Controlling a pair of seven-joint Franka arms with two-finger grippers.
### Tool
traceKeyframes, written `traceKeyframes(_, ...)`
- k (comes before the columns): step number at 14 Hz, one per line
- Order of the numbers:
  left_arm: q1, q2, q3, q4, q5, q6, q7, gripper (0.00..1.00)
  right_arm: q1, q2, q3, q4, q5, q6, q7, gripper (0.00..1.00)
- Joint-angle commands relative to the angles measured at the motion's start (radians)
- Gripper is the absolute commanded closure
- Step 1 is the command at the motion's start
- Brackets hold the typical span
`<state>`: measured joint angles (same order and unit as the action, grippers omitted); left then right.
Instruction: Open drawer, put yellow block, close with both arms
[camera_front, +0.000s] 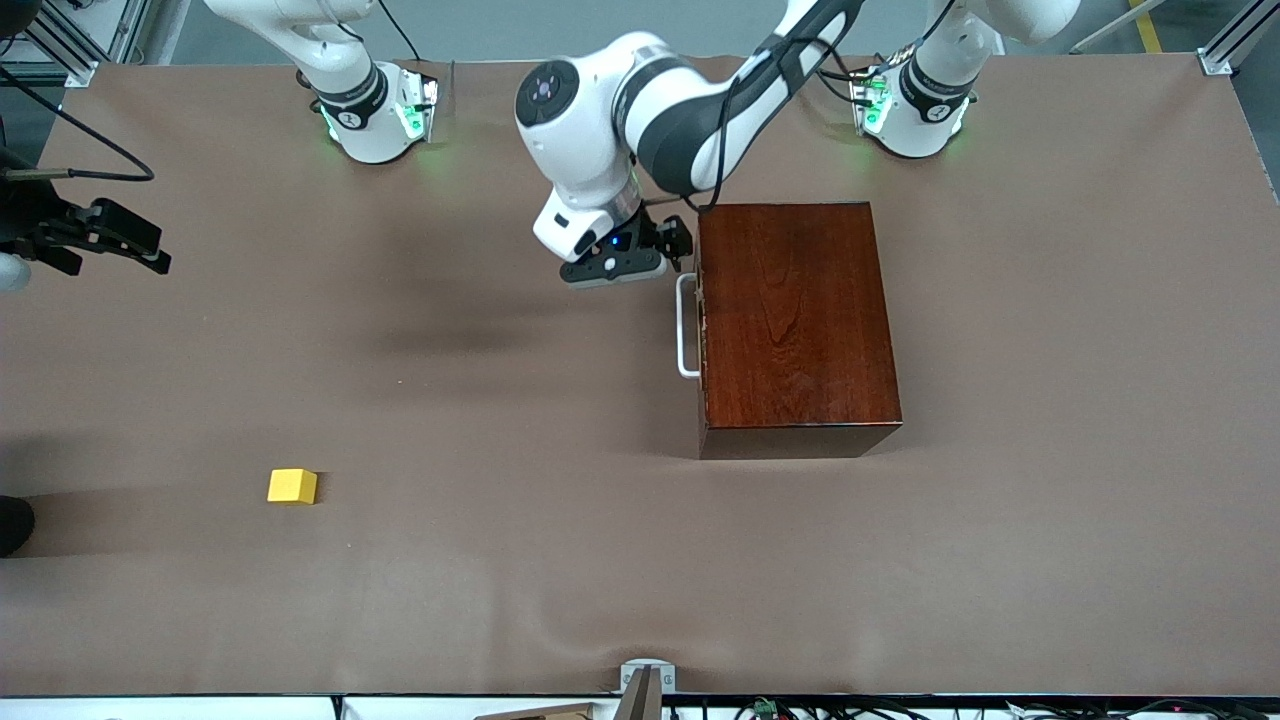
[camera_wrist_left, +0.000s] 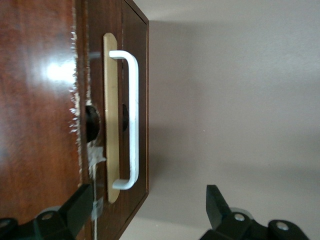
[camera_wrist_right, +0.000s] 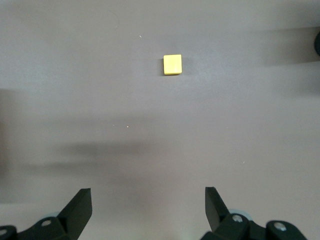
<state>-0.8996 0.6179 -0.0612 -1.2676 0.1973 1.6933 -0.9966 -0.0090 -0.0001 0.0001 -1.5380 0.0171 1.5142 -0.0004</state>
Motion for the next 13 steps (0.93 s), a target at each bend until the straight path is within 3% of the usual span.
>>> traceKeyframes(1,-0.001,0.036,0.011,0.028,0.019,0.020,0.071,0.00,-0.005,0.002,0.001,0.010,0.011,-0.005,0.005,0.00)
traceKeyframes(4,0.002,0.066,0.011,0.024,0.022,0.080,0.110,0.00,-0.003,0.002,0.001,0.010,0.011,-0.005,0.005,0.00)
traceKeyframes(13,0.004,0.108,0.011,-0.012,0.050,0.083,0.133,0.00,-0.005,0.002,0.001,0.010,0.011,-0.005,0.005,0.00)
